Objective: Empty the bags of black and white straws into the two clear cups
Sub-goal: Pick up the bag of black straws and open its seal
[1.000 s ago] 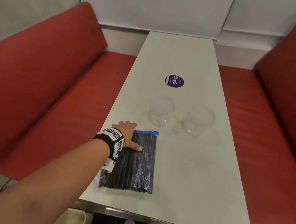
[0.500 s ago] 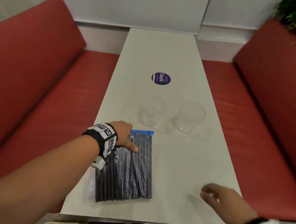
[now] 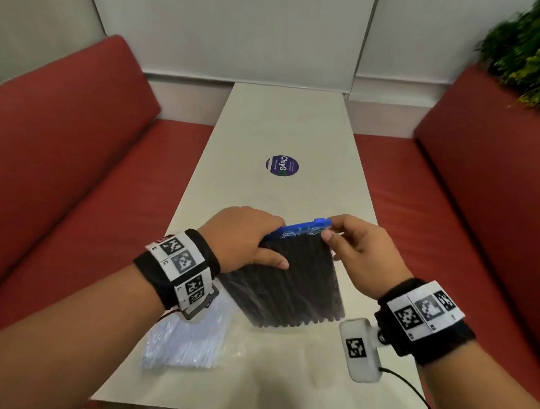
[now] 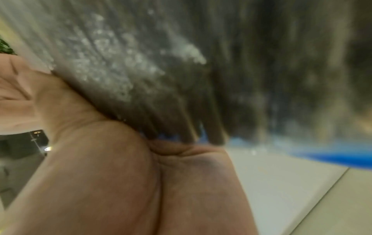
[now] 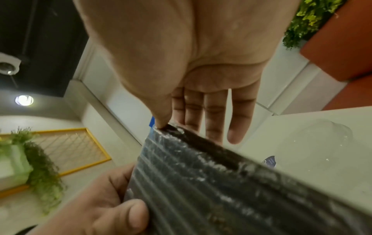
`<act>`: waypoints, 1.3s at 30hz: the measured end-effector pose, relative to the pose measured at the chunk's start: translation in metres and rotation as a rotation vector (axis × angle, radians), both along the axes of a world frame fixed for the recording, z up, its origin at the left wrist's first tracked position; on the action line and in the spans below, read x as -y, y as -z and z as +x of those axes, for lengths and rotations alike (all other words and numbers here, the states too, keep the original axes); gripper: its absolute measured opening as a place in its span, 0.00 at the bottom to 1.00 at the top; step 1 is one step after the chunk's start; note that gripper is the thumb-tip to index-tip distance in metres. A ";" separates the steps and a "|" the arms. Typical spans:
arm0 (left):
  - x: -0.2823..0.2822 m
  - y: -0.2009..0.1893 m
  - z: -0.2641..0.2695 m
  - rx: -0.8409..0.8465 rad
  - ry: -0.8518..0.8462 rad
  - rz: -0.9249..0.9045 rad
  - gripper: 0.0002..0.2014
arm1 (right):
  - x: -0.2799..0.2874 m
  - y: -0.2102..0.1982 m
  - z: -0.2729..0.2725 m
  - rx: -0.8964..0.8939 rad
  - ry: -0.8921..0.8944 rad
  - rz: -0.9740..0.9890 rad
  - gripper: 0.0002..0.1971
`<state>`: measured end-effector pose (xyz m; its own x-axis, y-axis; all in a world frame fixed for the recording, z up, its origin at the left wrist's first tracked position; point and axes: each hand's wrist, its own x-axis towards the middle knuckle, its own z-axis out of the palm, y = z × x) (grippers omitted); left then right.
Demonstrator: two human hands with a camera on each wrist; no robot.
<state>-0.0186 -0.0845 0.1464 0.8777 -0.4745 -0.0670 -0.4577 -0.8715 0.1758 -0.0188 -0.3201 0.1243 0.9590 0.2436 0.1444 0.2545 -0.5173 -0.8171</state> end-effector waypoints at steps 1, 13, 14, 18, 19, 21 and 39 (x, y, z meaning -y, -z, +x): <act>0.009 0.000 -0.002 0.011 0.006 0.019 0.22 | 0.007 -0.001 -0.002 0.009 -0.002 -0.011 0.05; 0.106 0.007 -0.011 0.024 -0.016 0.111 0.19 | 0.089 0.016 -0.008 0.230 -0.042 -0.311 0.07; 0.114 0.007 -0.014 0.029 -0.030 0.062 0.19 | 0.096 0.019 -0.007 0.239 -0.042 -0.312 0.07; 0.153 0.004 -0.023 0.079 -0.051 -0.104 0.16 | 0.116 0.023 -0.006 0.358 -0.066 -0.337 0.07; 0.163 0.004 -0.023 0.104 -0.053 -0.090 0.15 | 0.119 0.025 -0.006 0.388 -0.091 -0.352 0.08; 0.179 0.006 -0.018 0.158 -0.071 0.020 0.17 | 0.125 0.031 -0.005 0.420 -0.137 -0.379 0.11; 0.041 0.039 -0.075 0.274 -0.462 -0.086 0.23 | 0.142 0.063 0.005 0.512 -0.190 -0.329 0.08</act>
<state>-0.0938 -0.1250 0.1079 0.9760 -0.0291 0.2156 -0.0698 -0.9805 0.1836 -0.0140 -0.4621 0.0614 0.7244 0.5121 0.4615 0.6823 -0.6283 -0.3738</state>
